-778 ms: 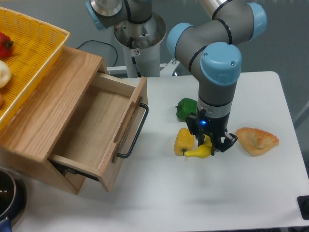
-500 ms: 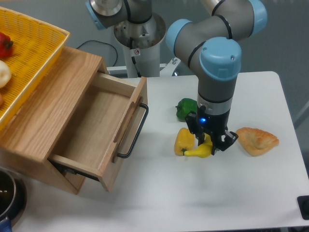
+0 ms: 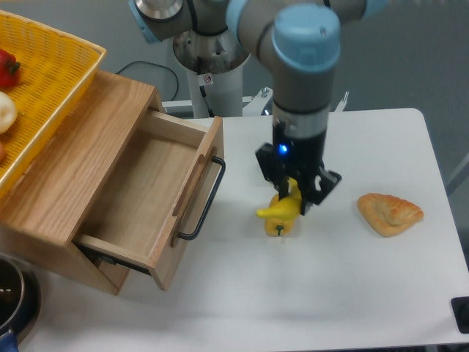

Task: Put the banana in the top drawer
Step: 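Carry the banana up and over into the open wooden drawer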

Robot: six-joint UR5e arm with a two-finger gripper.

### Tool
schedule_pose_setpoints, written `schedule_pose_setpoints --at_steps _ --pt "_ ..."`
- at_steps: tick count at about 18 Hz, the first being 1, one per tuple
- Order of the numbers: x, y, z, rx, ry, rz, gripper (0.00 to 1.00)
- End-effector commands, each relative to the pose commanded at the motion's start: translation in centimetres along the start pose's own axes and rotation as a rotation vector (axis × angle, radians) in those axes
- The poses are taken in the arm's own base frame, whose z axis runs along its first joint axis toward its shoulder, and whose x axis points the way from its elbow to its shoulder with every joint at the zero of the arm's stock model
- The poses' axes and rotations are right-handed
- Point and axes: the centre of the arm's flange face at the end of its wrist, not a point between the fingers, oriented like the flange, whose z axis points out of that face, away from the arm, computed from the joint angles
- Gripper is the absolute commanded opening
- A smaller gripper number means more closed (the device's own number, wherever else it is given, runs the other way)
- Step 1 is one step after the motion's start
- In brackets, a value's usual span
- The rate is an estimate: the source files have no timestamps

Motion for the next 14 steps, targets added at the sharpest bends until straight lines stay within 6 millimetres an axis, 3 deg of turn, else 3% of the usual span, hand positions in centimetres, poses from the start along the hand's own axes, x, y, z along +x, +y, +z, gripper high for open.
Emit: schedule_pose_setpoints --at_steps 7,11,14 --pt "4.5 -2.3 -7.6 0.162 -0.014 -0.052 0.24" --pt "7.7 -4.1 -8.8 0.183 -0.003 -0.035 0.23" --pt "9.3 -5.1 -8.2 0.184 0.017 -0.030 0.22"
